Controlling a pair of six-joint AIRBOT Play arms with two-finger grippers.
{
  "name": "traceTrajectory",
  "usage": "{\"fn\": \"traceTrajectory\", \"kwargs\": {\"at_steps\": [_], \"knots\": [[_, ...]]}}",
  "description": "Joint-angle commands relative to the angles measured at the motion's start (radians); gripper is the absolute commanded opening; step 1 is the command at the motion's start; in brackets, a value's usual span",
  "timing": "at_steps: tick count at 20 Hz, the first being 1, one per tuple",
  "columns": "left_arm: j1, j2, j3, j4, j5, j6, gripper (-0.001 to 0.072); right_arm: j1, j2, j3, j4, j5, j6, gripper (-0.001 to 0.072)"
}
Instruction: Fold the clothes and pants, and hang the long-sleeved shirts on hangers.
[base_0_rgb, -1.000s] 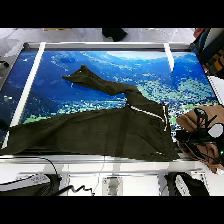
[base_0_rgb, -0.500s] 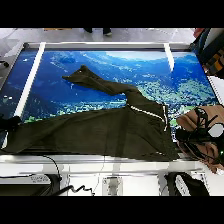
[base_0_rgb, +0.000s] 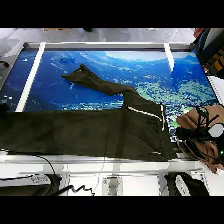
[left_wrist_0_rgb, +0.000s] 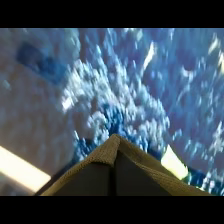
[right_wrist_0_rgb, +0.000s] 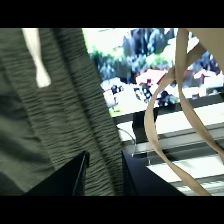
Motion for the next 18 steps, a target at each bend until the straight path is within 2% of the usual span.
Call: {"fn": "traceTrajectory", "kwargs": {"at_steps": [1, 2, 3, 7, 9, 11, 13, 18], "knots": [[0.0, 0.019, 0.029, 0.009, 0.011, 0.0, 0.0062, 0.0, 0.0, 0.0, 0.001, -0.032, 0.0, 0.0257], [-0.003, 0.019, 0.029, 0.008, 0.007, 0.0, 0.0306, 0.0, 0.0, 0.0, 0.001, -0.045, 0.0, 0.0257], [-0.01, 0.019, 0.029, -0.014, 0.007, -0.003, 0.072, 0.0, 0.0, 0.0, 0.003, -0.058, 0.0, 0.0258], [-0.063, 0.043, 0.029, -0.219, 0.013, 0.0, 0.0706, 0.0, 0.0, 0.0, 0.074, -0.142, -0.005, 0.0262], [-0.116, 0.059, 0.03, -0.304, 0.032, 0.038, 0.0704, 0.0, -0.002, 0.003, 0.103, -0.212, -0.029, 0.0346], [-0.185, 0.077, 0.03, -0.37, 0.046, 0.108, 0.0704, 0.001, -0.027, 0.028, 0.192, -0.279, -0.091, 0.0353], [-0.252, 0.097, 0.03, -0.396, 0.061, 0.113, 0.0704, 0.015, -0.105, 0.098, 0.278, -0.297, -0.116, 0.0353], [-0.429, 0.114, 0.03, -0.42, 0.037, 0.113, 0.0704, 0.059, -0.403, 0.31, 0.172, -0.257, -0.116, 0.0357]]}}
